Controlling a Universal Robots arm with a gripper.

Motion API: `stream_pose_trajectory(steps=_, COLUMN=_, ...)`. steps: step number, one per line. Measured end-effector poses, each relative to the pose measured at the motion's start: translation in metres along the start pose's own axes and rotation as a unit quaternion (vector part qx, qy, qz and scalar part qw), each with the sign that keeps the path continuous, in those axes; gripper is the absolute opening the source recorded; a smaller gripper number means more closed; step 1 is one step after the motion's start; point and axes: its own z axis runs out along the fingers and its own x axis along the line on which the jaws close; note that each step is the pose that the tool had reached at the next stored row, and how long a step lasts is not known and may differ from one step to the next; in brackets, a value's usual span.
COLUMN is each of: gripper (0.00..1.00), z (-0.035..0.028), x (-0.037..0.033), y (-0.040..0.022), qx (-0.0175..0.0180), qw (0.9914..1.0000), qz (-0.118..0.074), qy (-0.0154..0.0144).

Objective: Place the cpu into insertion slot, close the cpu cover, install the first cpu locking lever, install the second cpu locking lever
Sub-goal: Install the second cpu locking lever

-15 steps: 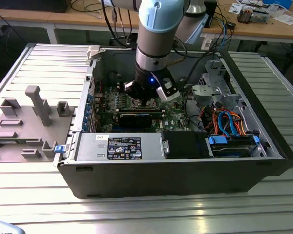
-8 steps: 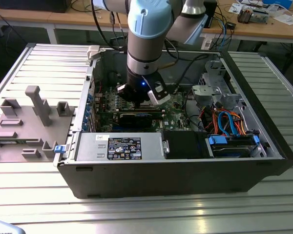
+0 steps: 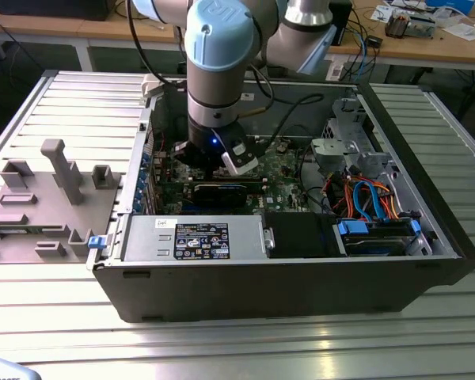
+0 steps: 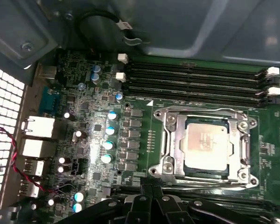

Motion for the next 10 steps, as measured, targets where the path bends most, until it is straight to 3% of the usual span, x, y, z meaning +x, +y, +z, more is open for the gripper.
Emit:
stream_pose_trajectory(steps=5, gripper=0.11, z=0.0038, x=0.0019, y=0.0019, qx=-0.0053, qw=0.99999, qz=-0.001, qy=-0.0003)
stream_pose_trajectory(steps=10, gripper=0.11, z=0.0112, x=0.0008, y=0.0099, qx=-0.0093, qw=0.99996, qz=-0.002, qy=-0.0007)
